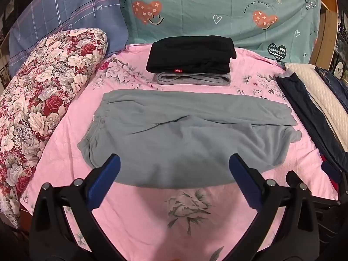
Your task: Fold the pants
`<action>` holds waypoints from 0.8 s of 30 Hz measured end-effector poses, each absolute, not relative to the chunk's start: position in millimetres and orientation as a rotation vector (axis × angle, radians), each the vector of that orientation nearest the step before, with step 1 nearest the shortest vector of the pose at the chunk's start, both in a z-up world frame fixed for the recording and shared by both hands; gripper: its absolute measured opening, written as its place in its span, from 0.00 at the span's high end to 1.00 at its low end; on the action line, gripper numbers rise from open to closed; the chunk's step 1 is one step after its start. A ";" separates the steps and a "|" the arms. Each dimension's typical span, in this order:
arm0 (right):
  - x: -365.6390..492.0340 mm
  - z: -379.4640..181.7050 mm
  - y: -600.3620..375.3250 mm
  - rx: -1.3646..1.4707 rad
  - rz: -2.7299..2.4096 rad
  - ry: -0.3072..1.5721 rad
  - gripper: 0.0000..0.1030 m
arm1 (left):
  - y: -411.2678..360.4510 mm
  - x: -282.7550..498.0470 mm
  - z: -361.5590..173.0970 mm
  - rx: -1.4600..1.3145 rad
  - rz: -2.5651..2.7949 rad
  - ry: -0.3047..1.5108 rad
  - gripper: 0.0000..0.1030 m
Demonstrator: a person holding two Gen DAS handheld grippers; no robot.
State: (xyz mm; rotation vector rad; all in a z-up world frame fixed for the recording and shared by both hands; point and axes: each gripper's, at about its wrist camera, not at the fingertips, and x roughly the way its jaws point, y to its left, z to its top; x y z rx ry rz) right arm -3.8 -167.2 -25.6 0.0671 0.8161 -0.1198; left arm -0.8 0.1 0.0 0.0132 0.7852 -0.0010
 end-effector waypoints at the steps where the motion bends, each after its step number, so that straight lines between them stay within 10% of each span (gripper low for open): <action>1: -3.7 -25.7 -167.2 0.067 -0.119 0.817 0.01 | 0.6 -1.5 0.0 0.011 0.006 0.783 0.02; 24: -1.6 -32.0 -167.0 0.075 -0.117 0.823 0.01 | 7.9 6.8 -10.7 -0.009 0.005 0.819 0.02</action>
